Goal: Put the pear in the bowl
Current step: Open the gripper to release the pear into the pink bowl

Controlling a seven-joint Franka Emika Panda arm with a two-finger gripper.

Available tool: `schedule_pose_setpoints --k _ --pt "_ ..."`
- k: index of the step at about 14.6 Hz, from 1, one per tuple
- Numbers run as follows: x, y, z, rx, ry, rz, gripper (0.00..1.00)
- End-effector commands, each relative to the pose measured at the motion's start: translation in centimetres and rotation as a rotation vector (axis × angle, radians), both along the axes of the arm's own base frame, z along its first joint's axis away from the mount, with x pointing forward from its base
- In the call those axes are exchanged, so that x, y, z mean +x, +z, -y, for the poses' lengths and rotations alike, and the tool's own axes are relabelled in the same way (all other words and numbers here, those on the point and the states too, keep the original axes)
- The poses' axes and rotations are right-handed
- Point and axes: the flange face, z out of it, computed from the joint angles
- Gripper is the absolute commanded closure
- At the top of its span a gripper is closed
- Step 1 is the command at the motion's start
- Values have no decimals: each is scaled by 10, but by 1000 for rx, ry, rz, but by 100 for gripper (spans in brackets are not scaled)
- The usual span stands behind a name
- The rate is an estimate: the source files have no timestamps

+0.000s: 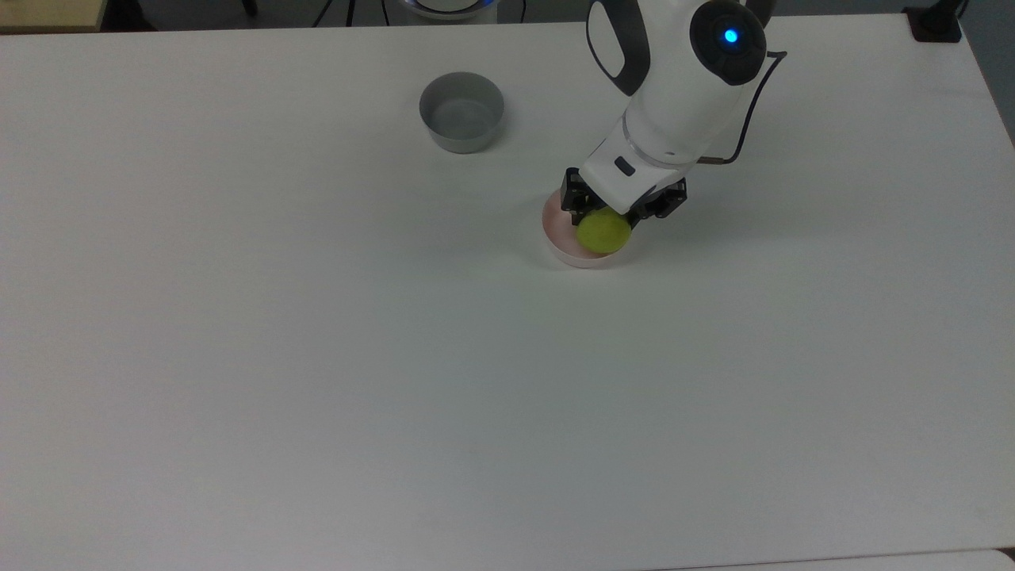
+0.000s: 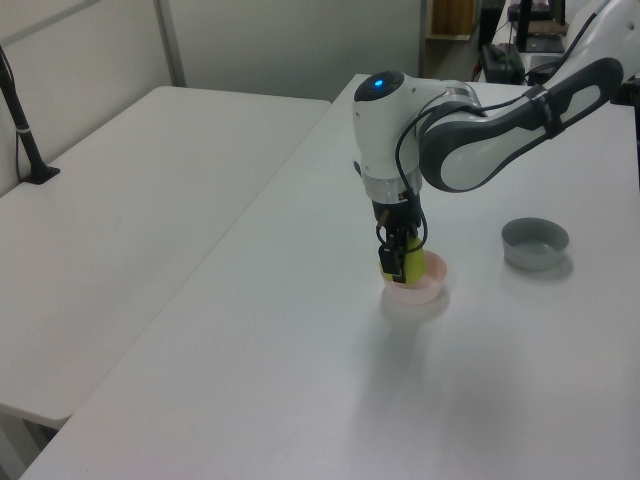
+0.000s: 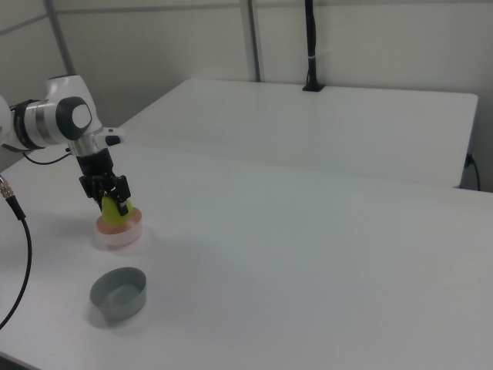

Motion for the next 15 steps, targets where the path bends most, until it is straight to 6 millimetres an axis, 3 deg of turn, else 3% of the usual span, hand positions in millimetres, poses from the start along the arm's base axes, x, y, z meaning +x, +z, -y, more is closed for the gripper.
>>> schedule_pose_setpoints --k 1,6,9,11,12,15 --pt "8 9 15 5 2 13 56" --pt "-6 -15 21 -17 88 -71 53" --pt "-8 -15 19 -20 96 -80 27" --pt "-10 -18 17 -21 101 -85 0" --pt "-10 -18 17 -23 101 -86 0" --pt "-8 20 22 2 94 -32 0"
